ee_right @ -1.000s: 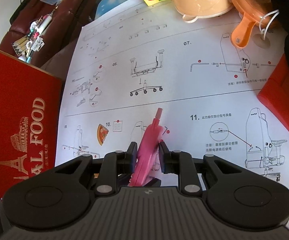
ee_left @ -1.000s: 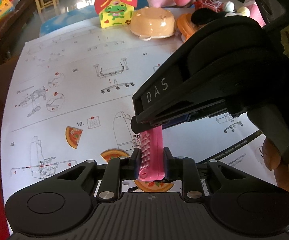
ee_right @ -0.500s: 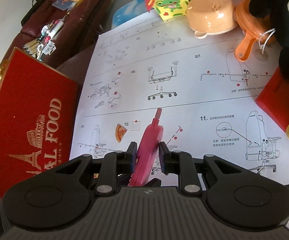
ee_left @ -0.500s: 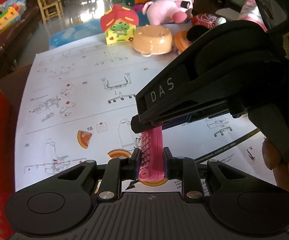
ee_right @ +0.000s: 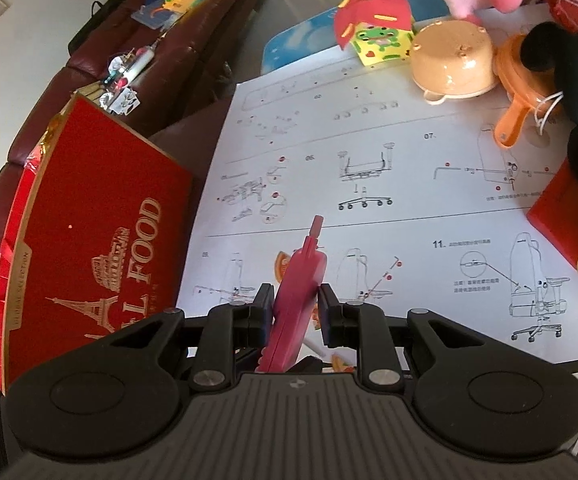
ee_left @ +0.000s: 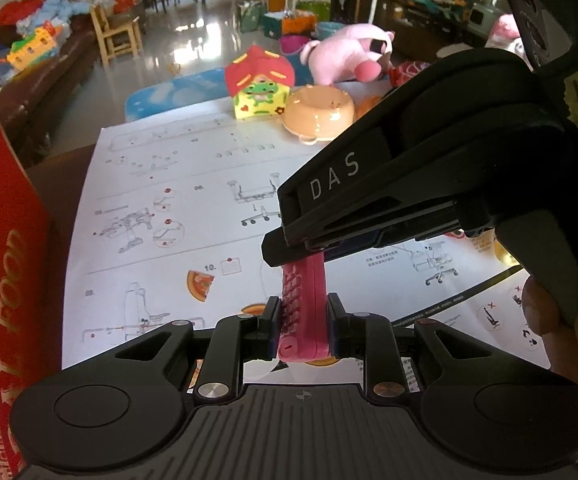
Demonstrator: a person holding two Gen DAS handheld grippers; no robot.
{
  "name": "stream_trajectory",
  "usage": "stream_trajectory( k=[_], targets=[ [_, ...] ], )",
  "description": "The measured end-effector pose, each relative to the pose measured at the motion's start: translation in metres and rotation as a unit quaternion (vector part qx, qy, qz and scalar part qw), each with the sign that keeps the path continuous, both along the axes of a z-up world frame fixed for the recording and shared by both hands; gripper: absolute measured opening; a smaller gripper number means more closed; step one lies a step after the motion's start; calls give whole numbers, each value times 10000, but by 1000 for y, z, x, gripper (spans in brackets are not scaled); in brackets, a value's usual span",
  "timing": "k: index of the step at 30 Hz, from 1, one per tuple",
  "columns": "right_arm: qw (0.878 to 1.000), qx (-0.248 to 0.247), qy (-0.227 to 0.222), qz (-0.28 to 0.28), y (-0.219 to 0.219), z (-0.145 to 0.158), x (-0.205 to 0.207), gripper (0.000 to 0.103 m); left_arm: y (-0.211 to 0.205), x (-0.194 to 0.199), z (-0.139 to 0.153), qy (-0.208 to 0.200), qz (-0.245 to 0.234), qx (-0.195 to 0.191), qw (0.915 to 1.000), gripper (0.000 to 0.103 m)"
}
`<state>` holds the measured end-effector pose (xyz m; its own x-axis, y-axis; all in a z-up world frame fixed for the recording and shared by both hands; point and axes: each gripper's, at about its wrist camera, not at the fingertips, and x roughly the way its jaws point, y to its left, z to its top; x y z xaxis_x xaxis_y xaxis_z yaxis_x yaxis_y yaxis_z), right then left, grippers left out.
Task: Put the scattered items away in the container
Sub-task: 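Lift the pink toy phone with both tools and carry it over the red FOOD box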
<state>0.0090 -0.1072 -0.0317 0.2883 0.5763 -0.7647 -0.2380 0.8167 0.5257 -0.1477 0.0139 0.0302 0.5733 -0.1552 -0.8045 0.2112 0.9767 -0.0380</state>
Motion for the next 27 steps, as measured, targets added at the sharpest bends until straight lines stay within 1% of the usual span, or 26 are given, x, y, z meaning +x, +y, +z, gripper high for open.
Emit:
stream_trajectory(
  k=[6,9,13,15,18,20,24,27],
  targets=[
    [10000,-8,-41,62,9,6,-4,27,10,-5,6,-78,101,-88,9999,20],
    [9999,4,-109,127,14,13,-6,27,15,-8,16,-215,168,-60,9996,20],
    [9982,10,-489,357,26,40,-10,27,28,-14,43,-565,424,-97,9975,20],
    [9959,65,-749,501,36,58,-13,27,37,-17,59,-795,635,-29,9948,20],
    [9902,175,-1139,787,59,87,-18,27,56,-29,86,-1162,1034,72,9878,20],
    [9837,249,-1435,1056,78,108,-24,27,73,-39,103,-1351,1317,63,9820,20],
    [9656,422,-1959,1659,124,142,-38,28,114,-62,132,-1639,1915,-8,9677,20],
    [9487,624,-2286,2096,161,158,-51,29,147,-81,148,-1757,2370,-85,9554,21]
  ],
)
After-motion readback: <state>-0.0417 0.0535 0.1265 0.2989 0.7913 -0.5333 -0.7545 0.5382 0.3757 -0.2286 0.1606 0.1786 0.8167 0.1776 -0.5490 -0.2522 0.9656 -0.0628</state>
